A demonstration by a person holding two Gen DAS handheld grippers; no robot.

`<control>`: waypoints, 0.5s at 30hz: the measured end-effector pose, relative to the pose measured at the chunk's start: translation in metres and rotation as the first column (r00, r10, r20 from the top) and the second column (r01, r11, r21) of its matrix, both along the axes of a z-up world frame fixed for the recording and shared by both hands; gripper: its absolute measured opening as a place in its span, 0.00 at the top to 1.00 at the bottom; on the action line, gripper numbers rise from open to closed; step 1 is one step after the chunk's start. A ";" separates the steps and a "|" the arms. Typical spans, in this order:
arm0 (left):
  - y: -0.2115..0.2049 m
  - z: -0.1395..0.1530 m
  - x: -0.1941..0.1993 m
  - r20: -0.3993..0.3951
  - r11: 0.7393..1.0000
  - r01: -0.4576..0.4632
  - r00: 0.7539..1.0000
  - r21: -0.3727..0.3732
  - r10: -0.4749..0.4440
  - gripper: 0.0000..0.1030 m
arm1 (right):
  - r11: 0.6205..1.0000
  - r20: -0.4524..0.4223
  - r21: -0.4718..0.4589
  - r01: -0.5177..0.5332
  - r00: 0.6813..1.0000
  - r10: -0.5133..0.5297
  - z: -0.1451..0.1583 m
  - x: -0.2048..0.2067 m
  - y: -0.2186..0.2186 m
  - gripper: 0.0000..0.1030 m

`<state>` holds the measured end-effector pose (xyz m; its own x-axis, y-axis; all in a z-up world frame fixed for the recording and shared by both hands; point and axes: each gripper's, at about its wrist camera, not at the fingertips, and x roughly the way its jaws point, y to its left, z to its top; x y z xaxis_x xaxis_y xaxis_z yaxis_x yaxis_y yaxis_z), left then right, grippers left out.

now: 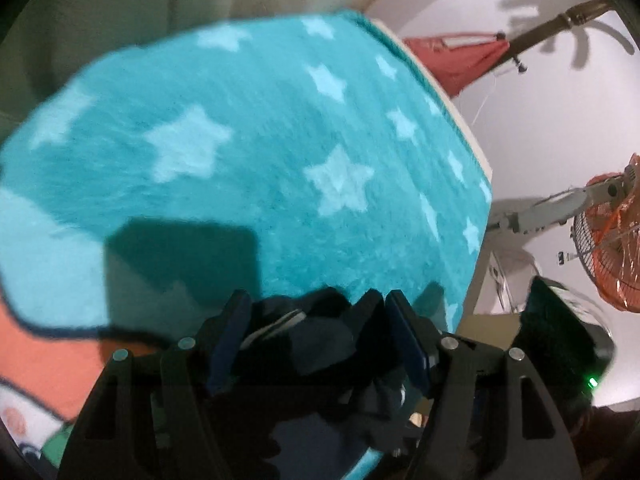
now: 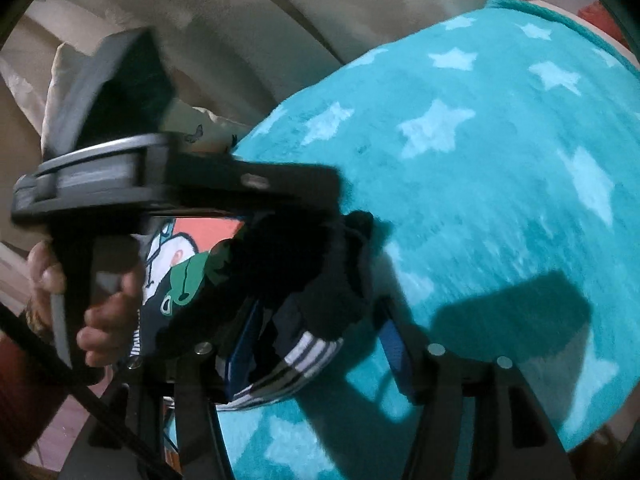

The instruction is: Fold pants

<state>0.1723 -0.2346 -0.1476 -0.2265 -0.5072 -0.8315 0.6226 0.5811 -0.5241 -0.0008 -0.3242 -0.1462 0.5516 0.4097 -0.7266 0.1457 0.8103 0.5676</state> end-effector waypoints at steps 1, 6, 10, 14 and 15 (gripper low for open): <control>-0.005 -0.004 -0.002 -0.012 1.000 0.010 1.000 0.009 -0.009 0.34 | 1.000 0.003 -0.001 -0.004 1.000 0.004 0.000 0.001 0.001 0.41; -0.015 -0.004 -0.016 0.070 0.997 0.039 0.997 0.059 -0.043 0.65 | 0.999 -0.008 0.047 0.000 1.000 0.000 -0.003 0.006 -0.006 0.80; -0.003 0.003 -0.008 0.053 1.000 -0.011 0.999 0.012 0.010 0.83 | 0.998 0.000 0.061 -0.012 1.000 0.012 0.005 0.010 -0.006 0.82; 0.018 0.022 -0.010 0.078 0.996 -0.079 0.994 -0.051 0.082 0.83 | 0.998 0.044 -0.012 -0.066 0.997 0.066 0.026 0.013 0.011 0.83; 0.026 0.027 -0.012 0.087 0.993 -0.098 0.991 -0.067 0.104 0.83 | 0.997 0.052 -0.023 -0.077 0.996 0.078 0.031 0.013 0.015 0.83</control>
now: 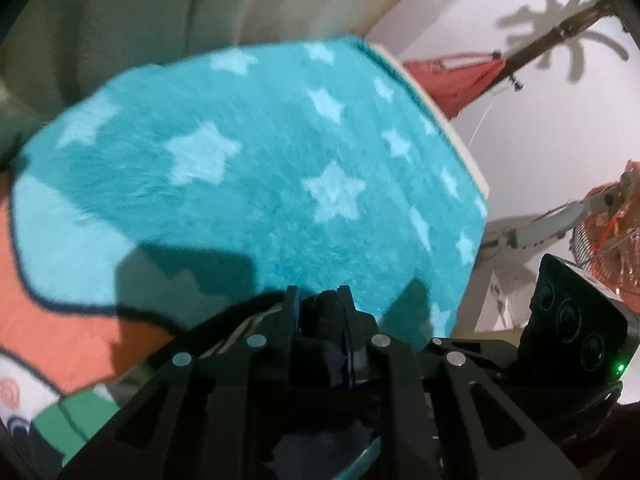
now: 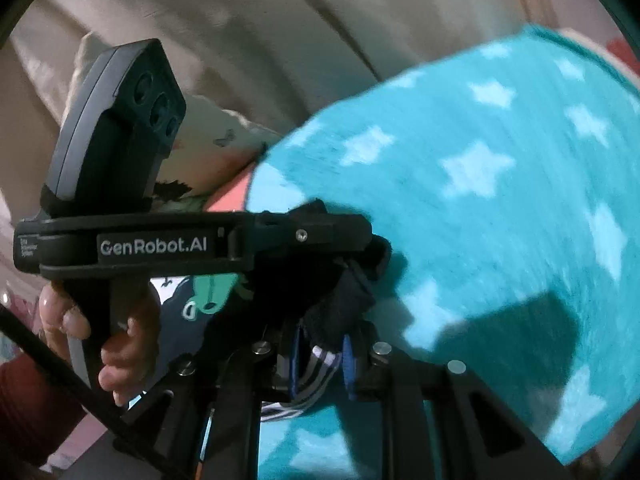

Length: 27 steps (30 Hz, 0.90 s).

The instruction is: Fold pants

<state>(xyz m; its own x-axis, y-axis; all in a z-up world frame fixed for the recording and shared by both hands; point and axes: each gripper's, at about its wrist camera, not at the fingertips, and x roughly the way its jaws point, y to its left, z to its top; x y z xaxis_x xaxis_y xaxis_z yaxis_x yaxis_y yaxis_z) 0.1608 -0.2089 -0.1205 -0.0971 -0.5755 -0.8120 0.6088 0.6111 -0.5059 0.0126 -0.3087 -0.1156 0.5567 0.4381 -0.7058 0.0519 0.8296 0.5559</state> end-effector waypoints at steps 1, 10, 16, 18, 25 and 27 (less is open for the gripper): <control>0.008 0.004 0.000 0.009 1.000 -0.021 1.000 -0.014 0.021 0.83 | 1.000 0.008 -0.012 -0.013 1.000 0.013 0.003 0.001 0.005 0.83; 0.118 0.010 -0.006 -0.026 0.965 -0.242 0.970 -0.102 0.241 0.74 | 0.964 0.042 -0.183 -0.194 0.978 0.204 0.021 0.004 0.097 0.83; 0.215 0.019 -0.023 -0.045 0.889 -0.441 0.897 -0.122 0.439 0.63 | 0.878 0.015 -0.358 -0.317 0.939 0.345 0.007 0.001 0.170 0.75; 0.248 0.026 -0.034 -0.034 0.858 -0.498 0.866 -0.125 0.498 0.61 | 0.847 0.012 -0.418 -0.328 0.931 0.366 0.001 -0.002 0.190 0.68; 0.342 0.040 -0.071 0.000 0.746 -0.653 0.752 -0.131 0.659 0.55 | 0.728 -0.009 -0.575 -0.373 0.893 0.450 -0.009 -0.017 0.245 0.34; 0.363 0.041 -0.078 0.007 0.717 -0.684 0.723 -0.130 0.691 0.55 | 0.741 -0.001 -0.551 -0.383 0.889 0.459 0.007 -0.024 0.246 0.34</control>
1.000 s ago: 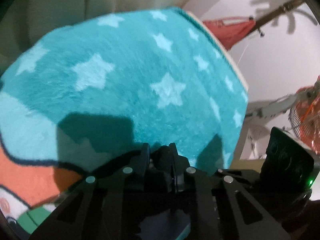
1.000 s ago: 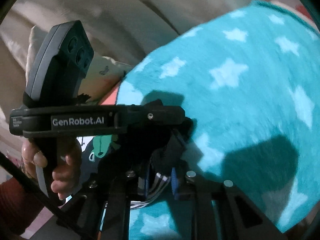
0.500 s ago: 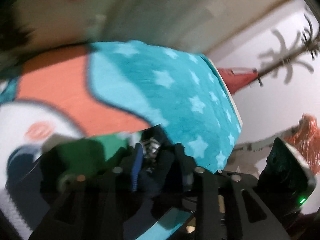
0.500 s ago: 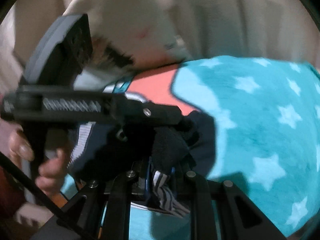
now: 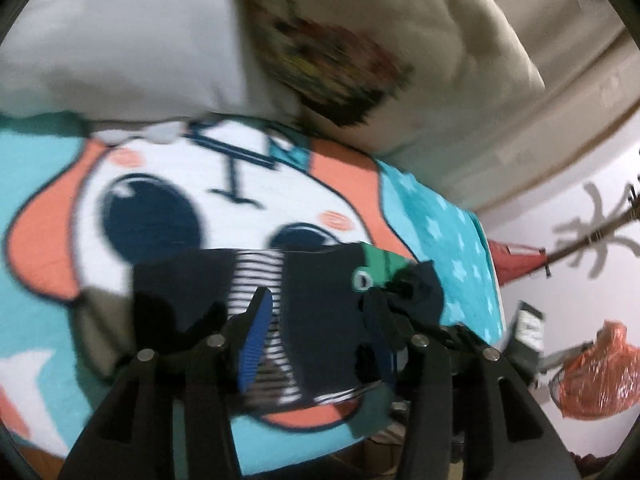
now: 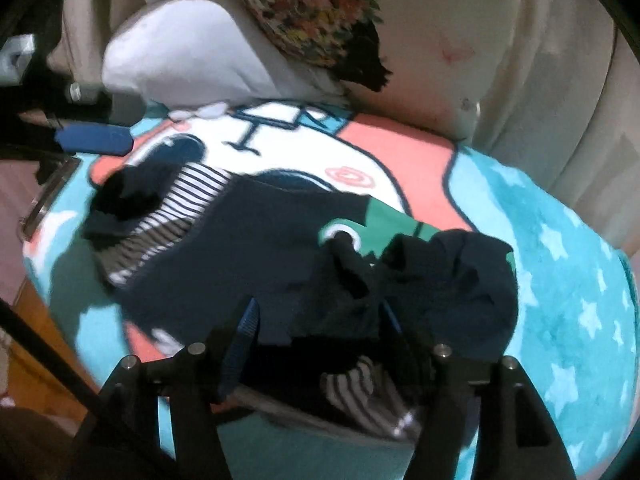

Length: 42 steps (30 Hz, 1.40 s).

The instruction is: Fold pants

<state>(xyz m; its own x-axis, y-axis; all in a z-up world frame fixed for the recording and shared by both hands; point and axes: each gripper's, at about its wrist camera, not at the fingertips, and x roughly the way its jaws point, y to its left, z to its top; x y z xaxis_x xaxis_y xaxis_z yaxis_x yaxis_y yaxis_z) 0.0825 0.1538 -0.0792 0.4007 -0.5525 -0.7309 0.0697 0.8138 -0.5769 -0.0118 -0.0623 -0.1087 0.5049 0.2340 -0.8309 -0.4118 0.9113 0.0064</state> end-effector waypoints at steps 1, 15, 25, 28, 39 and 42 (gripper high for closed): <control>0.009 0.001 -0.004 0.003 1.000 -0.017 1.000 0.007 0.017 0.55 | 1.000 0.003 0.017 0.000 1.000 -0.001 0.008 -0.003 -0.001 0.34; 0.079 -0.012 -0.038 -0.001 0.989 -0.142 0.990 0.042 0.142 0.54 | 0.914 -0.156 0.216 0.344 0.936 -0.315 0.027 0.045 -0.074 0.80; 0.084 -0.019 -0.046 -0.015 0.987 -0.156 0.987 0.039 0.157 0.54 | 0.917 -0.197 0.134 0.377 0.917 -0.348 -0.013 0.060 -0.060 0.84; 0.085 -0.020 -0.047 -0.012 0.987 -0.155 0.988 0.033 0.156 0.54 | 0.895 -0.193 0.246 0.372 0.924 -0.331 0.007 0.052 -0.071 0.84; 0.082 -0.026 -0.044 -0.031 0.991 -0.137 0.990 0.007 0.137 0.54 | 0.872 -0.377 0.336 0.357 0.899 -0.223 -0.024 0.065 -0.038 0.77; 0.083 -0.025 -0.046 -0.032 0.990 -0.139 0.990 0.011 0.140 0.54 | 0.879 -0.398 0.305 0.367 0.887 -0.232 -0.043 0.065 -0.033 0.75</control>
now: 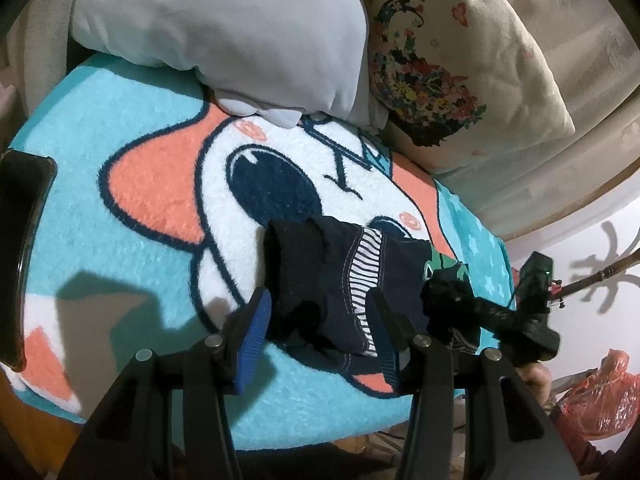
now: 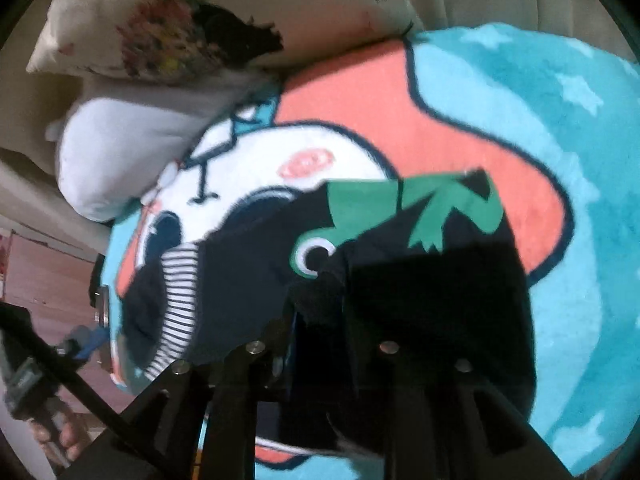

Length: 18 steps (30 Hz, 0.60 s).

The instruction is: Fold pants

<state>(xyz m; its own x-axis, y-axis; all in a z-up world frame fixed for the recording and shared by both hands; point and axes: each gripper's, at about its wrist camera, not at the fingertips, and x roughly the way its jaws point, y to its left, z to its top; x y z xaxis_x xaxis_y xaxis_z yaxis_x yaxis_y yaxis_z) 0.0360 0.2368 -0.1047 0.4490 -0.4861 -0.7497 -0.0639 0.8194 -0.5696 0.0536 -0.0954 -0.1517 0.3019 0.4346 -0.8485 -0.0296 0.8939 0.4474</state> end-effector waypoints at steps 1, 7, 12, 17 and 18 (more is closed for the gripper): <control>0.001 0.000 -0.001 0.000 1.000 -0.001 1.000 0.001 0.001 0.54 | 1.000 0.005 -0.002 -0.005 1.000 0.005 0.001 -0.001 0.001 0.74; 0.015 -0.002 -0.004 -0.005 0.999 -0.044 0.999 0.000 0.044 0.50 | 0.999 0.126 -0.047 0.019 0.992 -0.013 0.049 -0.013 -0.003 0.66; 0.022 -0.005 -0.004 -0.017 0.997 -0.071 0.997 0.016 0.071 0.50 | 1.000 0.133 -0.022 -0.017 0.991 0.019 0.059 -0.020 0.014 0.66; 0.023 -0.007 -0.007 -0.030 0.993 -0.074 0.997 0.088 0.077 0.49 | 0.996 0.033 -0.058 -0.067 0.997 0.069 0.022 -0.014 0.038 0.64; 0.025 -0.007 -0.009 -0.030 0.993 -0.077 0.996 0.091 0.080 0.49 | 0.995 0.012 -0.068 -0.071 0.997 0.072 0.015 -0.012 0.041 0.64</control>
